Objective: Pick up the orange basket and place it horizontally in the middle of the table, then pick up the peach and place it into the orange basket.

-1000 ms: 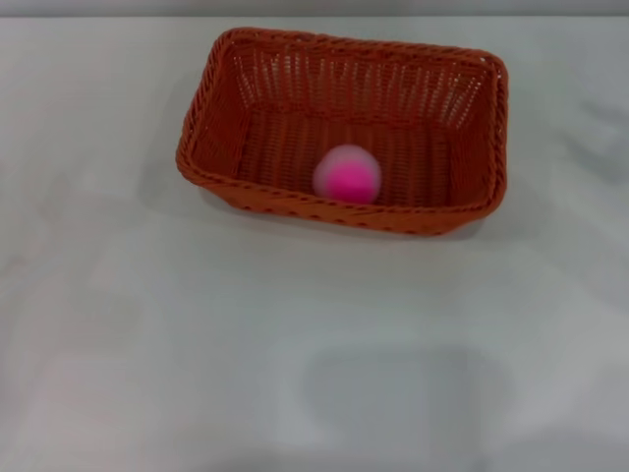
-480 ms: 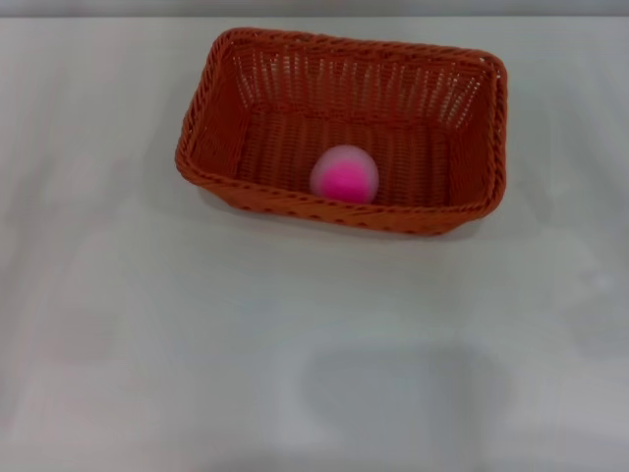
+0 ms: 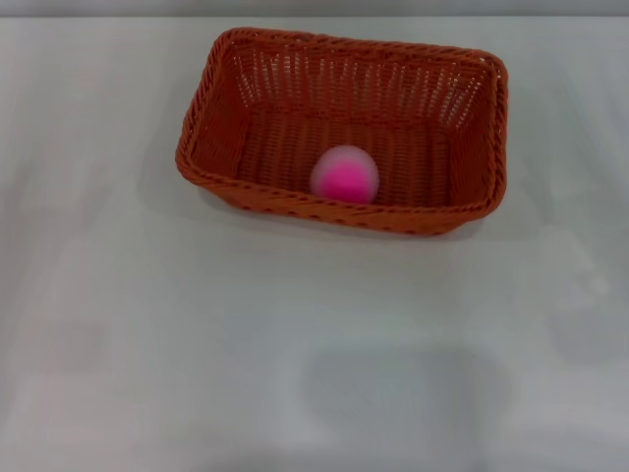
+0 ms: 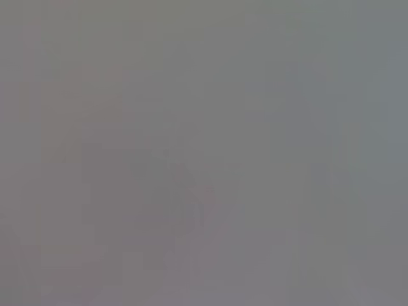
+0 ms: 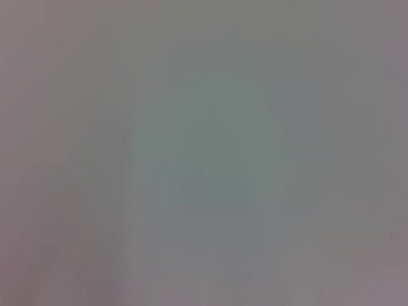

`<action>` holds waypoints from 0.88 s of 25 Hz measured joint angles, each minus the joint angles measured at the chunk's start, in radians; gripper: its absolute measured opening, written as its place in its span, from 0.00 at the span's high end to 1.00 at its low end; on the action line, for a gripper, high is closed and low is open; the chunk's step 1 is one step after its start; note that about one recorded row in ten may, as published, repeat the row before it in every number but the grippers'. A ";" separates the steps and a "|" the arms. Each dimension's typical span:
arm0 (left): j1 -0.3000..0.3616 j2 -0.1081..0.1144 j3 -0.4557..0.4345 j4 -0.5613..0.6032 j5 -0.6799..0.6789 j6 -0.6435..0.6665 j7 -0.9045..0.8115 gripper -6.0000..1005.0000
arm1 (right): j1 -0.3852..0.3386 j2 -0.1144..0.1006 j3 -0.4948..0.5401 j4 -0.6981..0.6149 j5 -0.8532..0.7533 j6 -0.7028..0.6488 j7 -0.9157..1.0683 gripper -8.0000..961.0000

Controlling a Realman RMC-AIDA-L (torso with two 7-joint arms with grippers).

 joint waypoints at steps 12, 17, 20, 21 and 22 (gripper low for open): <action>-0.011 -0.002 0.003 0.038 -0.033 -0.008 0.051 0.12 | 0.010 0.002 0.003 0.057 0.005 -0.005 -0.037 0.29; -0.013 -0.002 0.003 0.040 -0.046 -0.018 0.052 0.12 | 0.012 0.002 0.003 0.071 0.005 -0.006 -0.038 0.29; -0.013 -0.002 0.003 0.044 -0.051 -0.019 0.052 0.12 | 0.013 0.002 0.003 0.071 0.005 -0.014 -0.038 0.29; -0.013 -0.002 0.003 0.047 -0.053 -0.019 0.052 0.12 | 0.013 0.002 0.003 0.072 0.005 -0.017 -0.038 0.29; -0.014 -0.001 0.003 0.050 -0.056 -0.019 0.053 0.12 | 0.013 0.002 0.002 0.072 0.005 -0.018 -0.038 0.29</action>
